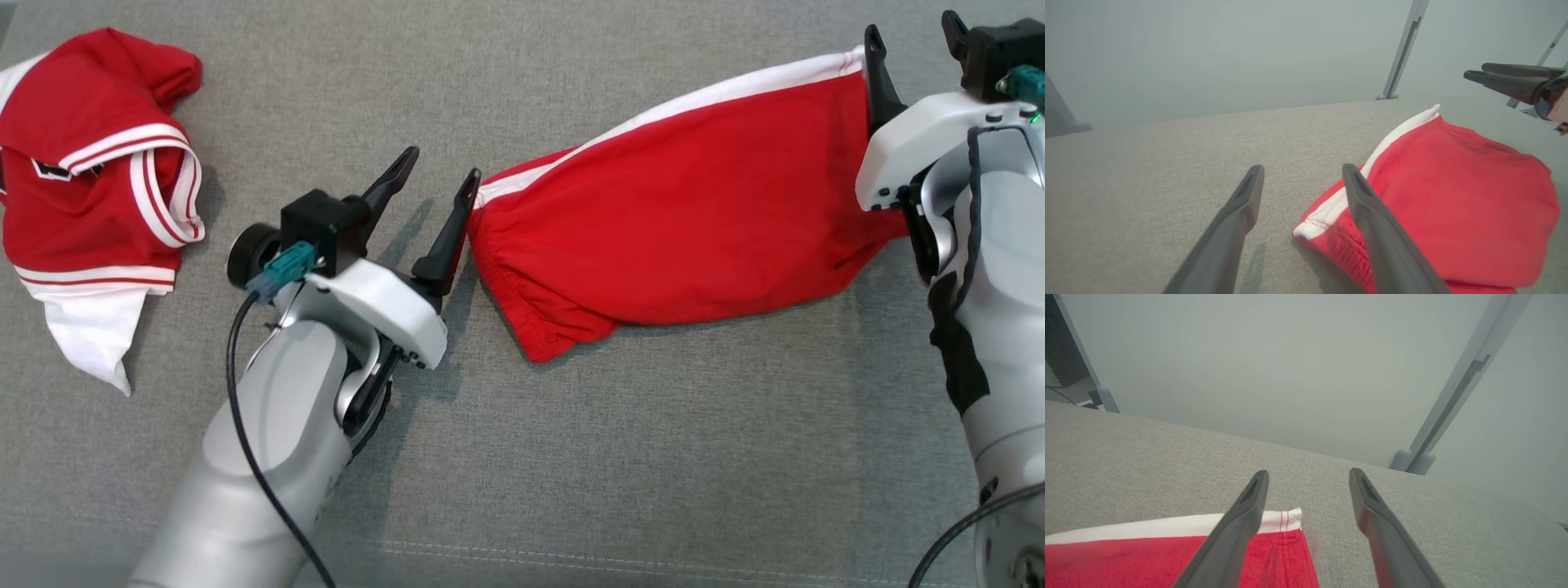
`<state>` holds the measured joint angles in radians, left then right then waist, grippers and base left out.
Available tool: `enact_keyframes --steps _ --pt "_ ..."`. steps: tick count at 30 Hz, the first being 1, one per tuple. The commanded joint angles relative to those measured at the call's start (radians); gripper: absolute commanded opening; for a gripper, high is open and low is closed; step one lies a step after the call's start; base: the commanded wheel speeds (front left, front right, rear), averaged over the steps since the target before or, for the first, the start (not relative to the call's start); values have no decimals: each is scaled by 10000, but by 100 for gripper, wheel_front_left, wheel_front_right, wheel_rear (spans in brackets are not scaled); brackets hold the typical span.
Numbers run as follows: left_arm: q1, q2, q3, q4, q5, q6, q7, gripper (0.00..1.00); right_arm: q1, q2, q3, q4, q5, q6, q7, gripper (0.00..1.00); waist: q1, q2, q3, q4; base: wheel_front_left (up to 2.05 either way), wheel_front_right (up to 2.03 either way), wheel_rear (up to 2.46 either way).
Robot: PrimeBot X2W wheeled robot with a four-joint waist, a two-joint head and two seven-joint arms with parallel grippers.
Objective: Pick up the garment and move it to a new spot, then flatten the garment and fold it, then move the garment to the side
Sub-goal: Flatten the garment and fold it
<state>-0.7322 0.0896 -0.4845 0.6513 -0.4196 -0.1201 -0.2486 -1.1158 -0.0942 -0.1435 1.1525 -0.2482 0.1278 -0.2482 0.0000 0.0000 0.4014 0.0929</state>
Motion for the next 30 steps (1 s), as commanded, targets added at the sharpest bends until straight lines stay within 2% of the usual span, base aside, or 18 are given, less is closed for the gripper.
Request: enact_keyframes --steps 1,10,11,15,24,30 --pt "364 353 554 -465 118 164 -131 100 525 259 312 -935 414 29 -129 100 0 0 -257 -131 0 0 0" --pt "2377 486 1961 -2760 752 675 -131 100 3282 254 1673 -4538 2434 29 -134 100 0 0 -957 -399 0 0 0" --pt "2377 486 1961 -2760 752 675 -131 100 3282 254 1673 -4538 2434 29 -134 100 0 0 -957 -399 0 0 0" --pt "3541 425 2726 -3776 1164 853 -131 100 4733 66 1938 -5796 3217 29 -134 100 0 0 -1478 -539 0 0 0" --pt "4894 -94 3309 -5235 1720 624 -131 100 7040 -378 1787 -7245 4454 29 -135 100 0 0 -2122 -447 0 0 0" --pt "5612 -266 3315 -5660 2118 582 -131 100 8416 -350 1399 -8048 4914 29 -135 100 0 0 -2542 -456 0 0 0"
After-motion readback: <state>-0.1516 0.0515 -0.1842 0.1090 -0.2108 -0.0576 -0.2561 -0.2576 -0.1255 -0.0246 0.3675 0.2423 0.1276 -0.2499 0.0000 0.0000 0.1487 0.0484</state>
